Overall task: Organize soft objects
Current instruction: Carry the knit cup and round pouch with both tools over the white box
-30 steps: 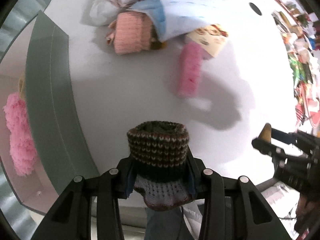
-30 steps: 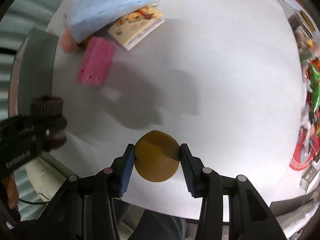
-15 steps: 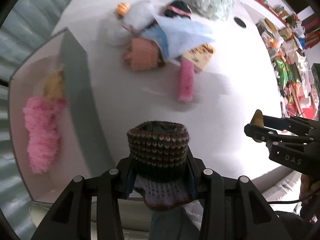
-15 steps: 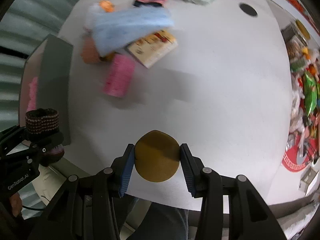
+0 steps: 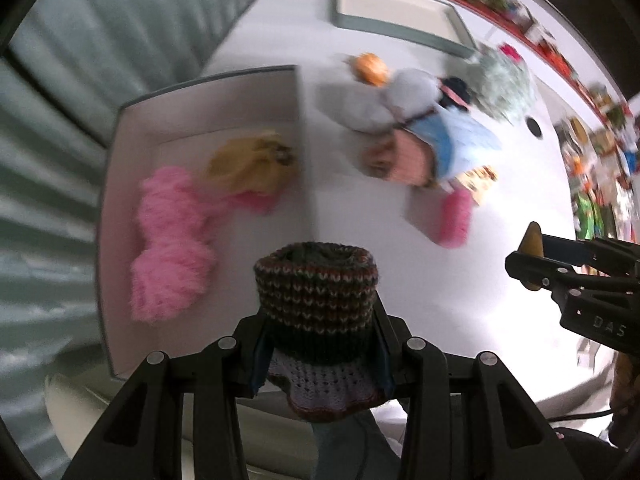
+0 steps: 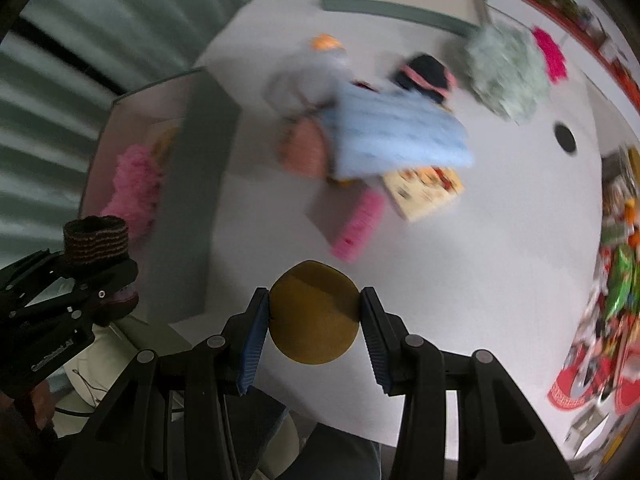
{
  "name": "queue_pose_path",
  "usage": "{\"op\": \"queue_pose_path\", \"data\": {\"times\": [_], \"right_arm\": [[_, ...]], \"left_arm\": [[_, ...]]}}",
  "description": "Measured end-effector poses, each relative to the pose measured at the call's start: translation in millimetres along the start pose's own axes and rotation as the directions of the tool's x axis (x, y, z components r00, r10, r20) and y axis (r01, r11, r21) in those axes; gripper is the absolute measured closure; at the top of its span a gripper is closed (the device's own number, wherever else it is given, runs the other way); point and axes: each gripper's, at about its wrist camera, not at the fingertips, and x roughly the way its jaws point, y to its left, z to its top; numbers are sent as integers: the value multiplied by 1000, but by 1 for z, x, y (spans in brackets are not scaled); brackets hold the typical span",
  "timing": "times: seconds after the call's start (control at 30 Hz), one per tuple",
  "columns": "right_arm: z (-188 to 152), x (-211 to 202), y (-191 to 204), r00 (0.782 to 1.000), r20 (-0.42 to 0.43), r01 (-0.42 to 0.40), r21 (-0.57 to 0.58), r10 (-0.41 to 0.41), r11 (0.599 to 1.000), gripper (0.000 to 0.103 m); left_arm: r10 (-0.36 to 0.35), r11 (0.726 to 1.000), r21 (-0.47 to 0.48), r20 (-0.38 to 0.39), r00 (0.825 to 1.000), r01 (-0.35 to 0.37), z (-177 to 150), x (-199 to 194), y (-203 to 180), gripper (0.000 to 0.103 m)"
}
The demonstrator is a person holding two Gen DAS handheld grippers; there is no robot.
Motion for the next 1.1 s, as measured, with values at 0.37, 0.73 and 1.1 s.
{"op": "queue_pose_path", "data": {"times": [0.37,0.73,1.1], "right_arm": [[30,-1,94,1000,7,-28,-211,30,977,54],[42,15,172,997,-27,-71,-361,66,930,54],[47,25,192,997,-54,-72,-398,55,915,54]], "left_arm": [[29,986,-164,34,999,-23,-6,-6,70,60],[46,971,-237,17,999,-41,-20,-1,113,60],[39,965,-259,8,999,-35,-19,9,125,60]]}}
